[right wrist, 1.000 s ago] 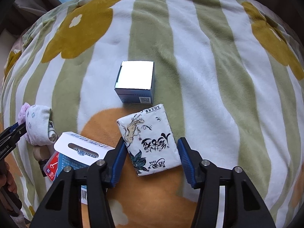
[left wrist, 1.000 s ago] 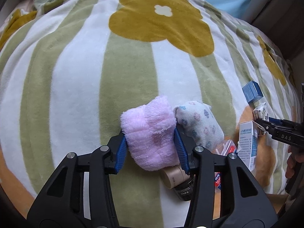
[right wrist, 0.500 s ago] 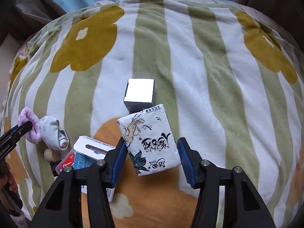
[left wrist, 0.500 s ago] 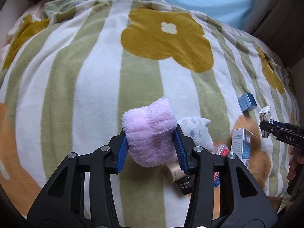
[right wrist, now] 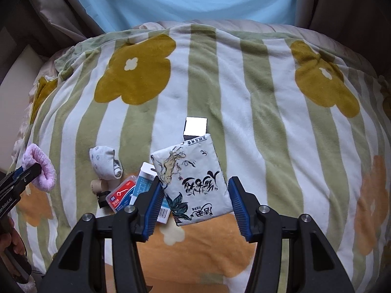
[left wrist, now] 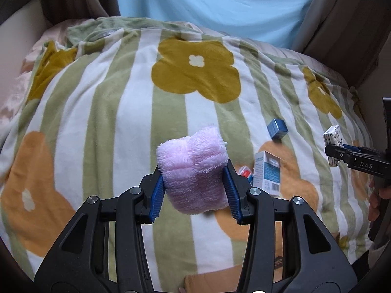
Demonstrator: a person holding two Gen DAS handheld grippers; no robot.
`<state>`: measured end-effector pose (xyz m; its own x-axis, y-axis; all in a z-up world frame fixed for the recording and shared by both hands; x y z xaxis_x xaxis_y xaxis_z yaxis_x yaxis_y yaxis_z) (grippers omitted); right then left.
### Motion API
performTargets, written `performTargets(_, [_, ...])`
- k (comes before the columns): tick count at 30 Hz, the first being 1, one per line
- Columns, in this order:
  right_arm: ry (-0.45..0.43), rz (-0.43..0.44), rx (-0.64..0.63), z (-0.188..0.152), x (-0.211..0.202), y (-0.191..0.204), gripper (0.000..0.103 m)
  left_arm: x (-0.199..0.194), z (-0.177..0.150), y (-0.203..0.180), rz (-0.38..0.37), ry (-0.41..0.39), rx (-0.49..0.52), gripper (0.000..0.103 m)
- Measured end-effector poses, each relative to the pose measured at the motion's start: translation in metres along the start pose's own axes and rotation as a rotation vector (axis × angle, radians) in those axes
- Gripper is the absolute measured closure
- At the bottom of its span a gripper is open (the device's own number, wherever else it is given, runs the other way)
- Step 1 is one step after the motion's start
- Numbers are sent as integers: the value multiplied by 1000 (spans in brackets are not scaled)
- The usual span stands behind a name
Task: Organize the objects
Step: 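Carry towel and tissue pack into the cardboard box and open both tools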
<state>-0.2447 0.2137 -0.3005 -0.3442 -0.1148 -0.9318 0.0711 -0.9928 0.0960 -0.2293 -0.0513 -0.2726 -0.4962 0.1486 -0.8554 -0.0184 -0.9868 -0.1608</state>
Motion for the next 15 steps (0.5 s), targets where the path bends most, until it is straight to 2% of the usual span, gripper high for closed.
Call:
performTargets(5, [-7,7,-8,-22,-36,4,53,-38,-25,-22,-18,-3,22,62])
performTargets(15, [-1,50,-66,-85,-89,21,53,-97,-85,-53,-28,-4,-9,62])
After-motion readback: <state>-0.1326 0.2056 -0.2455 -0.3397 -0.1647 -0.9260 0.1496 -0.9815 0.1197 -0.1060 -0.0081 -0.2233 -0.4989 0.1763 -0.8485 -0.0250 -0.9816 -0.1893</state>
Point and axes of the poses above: each gripper's, at about its wrist camera, not at the fingertips, and x roughly the way its jaws point, y to its left, z to its top, the point moved 9 cm from there along x, roughly the way its jaws point, and after that the axes turned 1 degree about y, right-handed, at the moved point
